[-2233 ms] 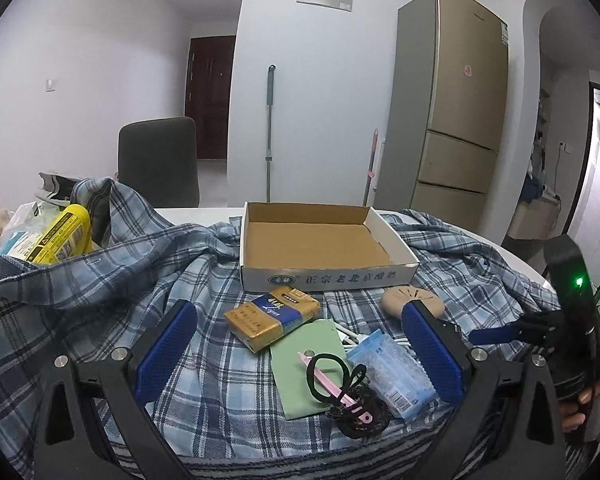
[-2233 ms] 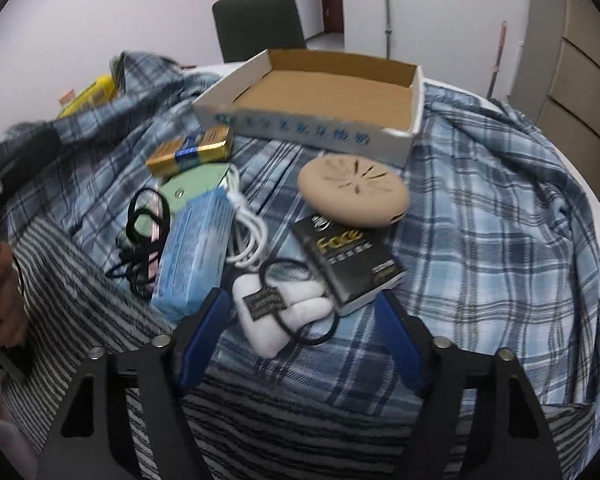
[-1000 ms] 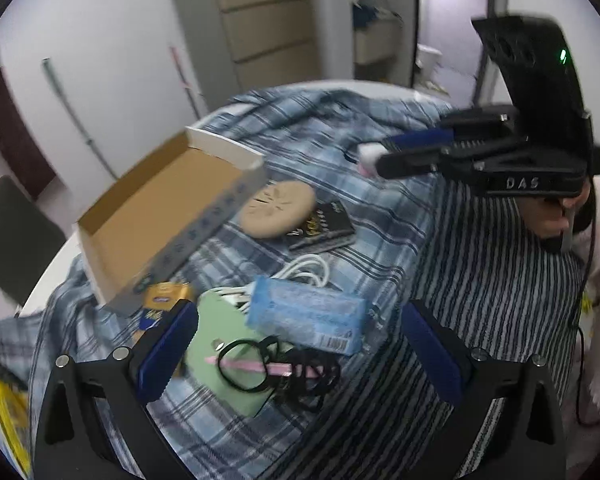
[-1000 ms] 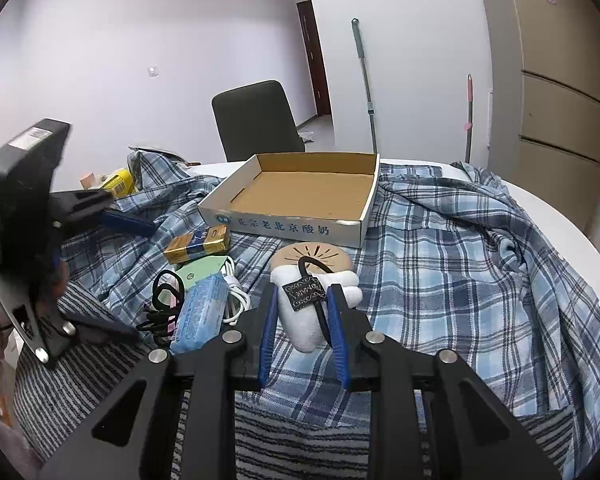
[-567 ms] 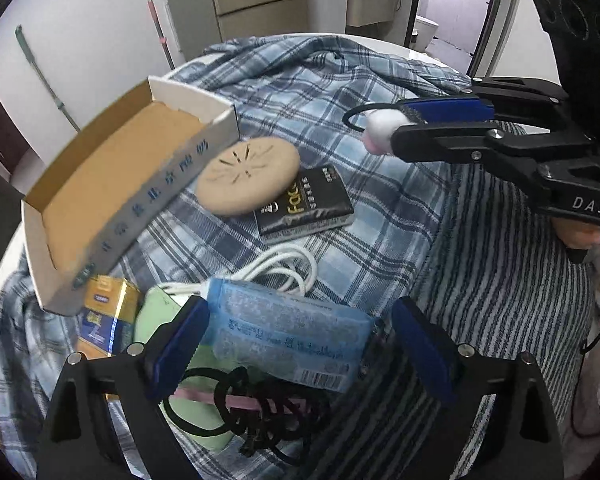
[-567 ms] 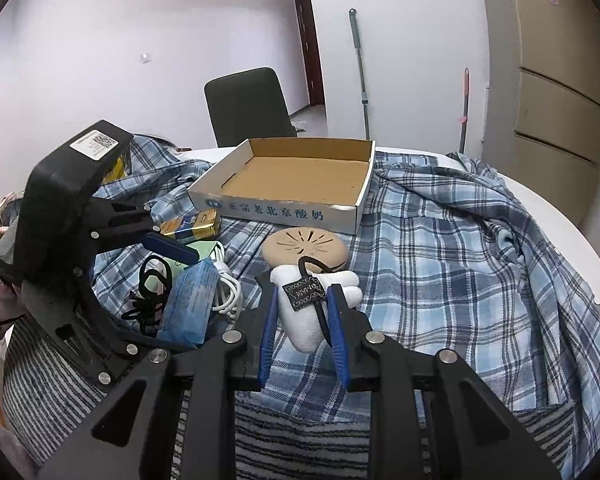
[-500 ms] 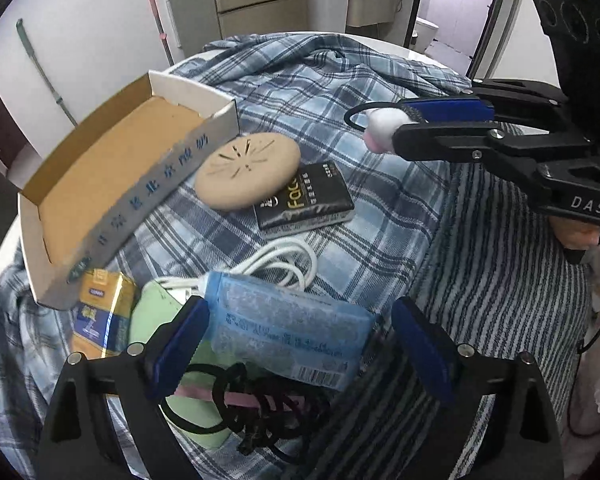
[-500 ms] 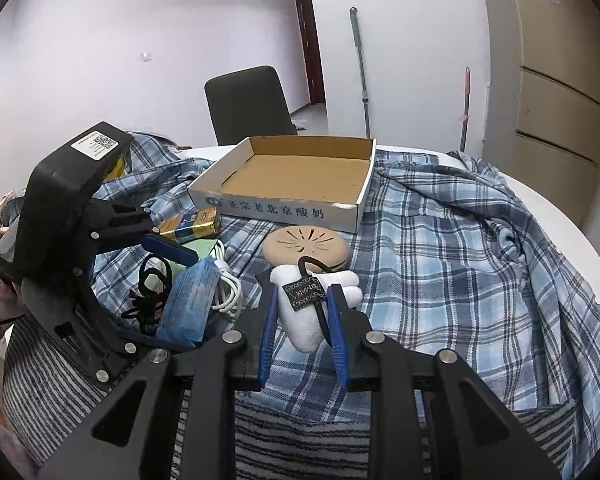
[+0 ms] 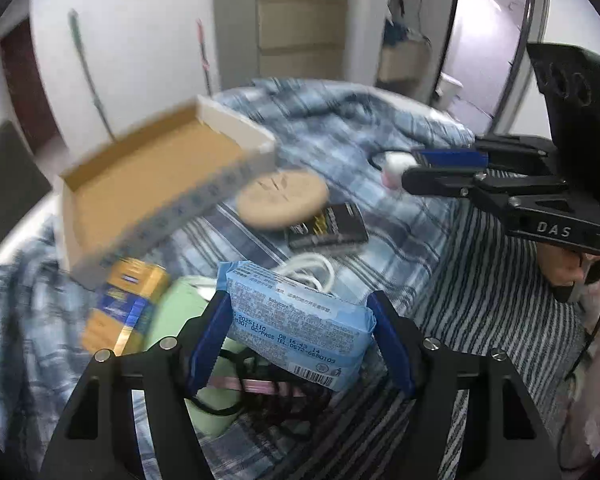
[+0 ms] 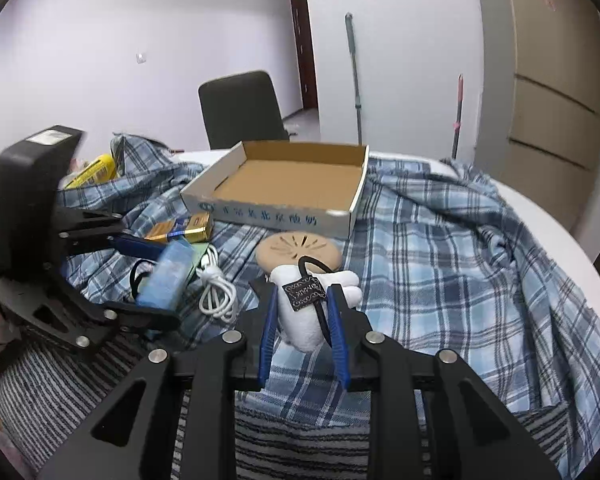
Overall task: Organize soft objects
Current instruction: 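Carry both items into the cardboard box and open both grippers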
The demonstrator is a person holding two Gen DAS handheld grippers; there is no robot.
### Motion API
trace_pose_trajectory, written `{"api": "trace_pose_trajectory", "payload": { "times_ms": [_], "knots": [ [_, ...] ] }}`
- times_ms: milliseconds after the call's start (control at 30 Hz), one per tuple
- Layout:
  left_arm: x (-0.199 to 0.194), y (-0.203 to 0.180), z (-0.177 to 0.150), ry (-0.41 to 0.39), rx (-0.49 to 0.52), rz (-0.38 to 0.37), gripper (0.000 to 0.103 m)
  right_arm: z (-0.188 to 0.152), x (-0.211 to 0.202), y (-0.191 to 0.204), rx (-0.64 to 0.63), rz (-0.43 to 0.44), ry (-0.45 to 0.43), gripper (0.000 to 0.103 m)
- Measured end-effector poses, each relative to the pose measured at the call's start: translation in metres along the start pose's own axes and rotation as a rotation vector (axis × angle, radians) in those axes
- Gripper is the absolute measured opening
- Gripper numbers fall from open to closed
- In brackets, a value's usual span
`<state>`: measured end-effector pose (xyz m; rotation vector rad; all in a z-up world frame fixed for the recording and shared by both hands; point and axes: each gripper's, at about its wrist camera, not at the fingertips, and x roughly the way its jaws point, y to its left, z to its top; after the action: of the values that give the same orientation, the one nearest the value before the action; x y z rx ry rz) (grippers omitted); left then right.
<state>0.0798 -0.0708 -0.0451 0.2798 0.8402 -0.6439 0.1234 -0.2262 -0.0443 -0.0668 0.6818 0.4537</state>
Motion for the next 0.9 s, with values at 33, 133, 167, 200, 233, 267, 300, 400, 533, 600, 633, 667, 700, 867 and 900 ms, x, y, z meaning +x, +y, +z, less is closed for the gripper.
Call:
{"api": "trace_pose_trajectory", "payload": {
  "times_ms": [33, 133, 167, 200, 233, 267, 300, 400, 533, 600, 633, 667, 700, 867, 900],
  "knots": [
    [-0.01, -0.002, -0.002, -0.041, -0.007, 0.029, 0.072, 0.0, -0.003, 0.001, -0.004, -0.005, -0.017, 0.024],
    [-0.031, -0.012, -0.007, -0.132, -0.01, 0.153, 0.072, 0.001, -0.009, 0.005, -0.017, -0.012, -0.058, 0.024],
    [-0.038, -0.017, -0.01, -0.169, -0.009, 0.183, 0.072, 0.001, -0.01, 0.006, -0.023, -0.014, -0.065, 0.024],
    [-0.042, -0.018, -0.012, -0.183, -0.017, 0.191, 0.072, 0.001, -0.01, 0.009, -0.032, -0.02, -0.07, 0.024],
    [-0.046, -0.018, -0.014, -0.2, -0.051, 0.18, 0.072, 0.002, -0.01, 0.011, -0.041, -0.026, -0.071, 0.024],
    [-0.049, -0.016, -0.016, -0.205, -0.086, 0.159, 0.072, 0.002, -0.01, 0.013, -0.048, -0.032, -0.072, 0.024],
    [-0.052, -0.013, -0.017, -0.214, -0.137, 0.141, 0.072, 0.003, -0.01, 0.014, -0.054, -0.038, -0.071, 0.024],
    [-0.062, -0.021, -0.019, -0.264, -0.133, 0.206, 0.072, 0.005, -0.012, 0.018, -0.069, -0.057, -0.063, 0.024],
    [-0.075, -0.026, -0.021, -0.317, -0.135, 0.239, 0.072, 0.01, -0.016, 0.025, -0.087, -0.068, -0.066, 0.024],
    [-0.082, -0.028, -0.021, -0.34, -0.137, 0.269, 0.072, 0.012, -0.019, 0.03, -0.093, -0.066, -0.075, 0.024],
    [-0.085, -0.029, -0.021, -0.352, -0.136, 0.285, 0.072, 0.014, -0.02, 0.032, -0.094, -0.065, -0.083, 0.024],
    [-0.087, -0.03, -0.02, -0.364, -0.137, 0.299, 0.072, 0.016, -0.022, 0.034, -0.095, -0.063, -0.091, 0.024],
    [-0.092, -0.03, -0.018, -0.379, -0.145, 0.311, 0.072, 0.018, -0.023, 0.037, -0.098, -0.062, -0.101, 0.024],
    [-0.11, -0.025, -0.008, -0.463, -0.185, 0.374, 0.072, 0.042, -0.033, 0.047, -0.102, -0.067, -0.181, 0.024],
    [-0.112, -0.023, -0.003, -0.486, -0.193, 0.392, 0.072, 0.048, -0.035, 0.049, -0.103, -0.07, -0.2, 0.024]
  ]
}}
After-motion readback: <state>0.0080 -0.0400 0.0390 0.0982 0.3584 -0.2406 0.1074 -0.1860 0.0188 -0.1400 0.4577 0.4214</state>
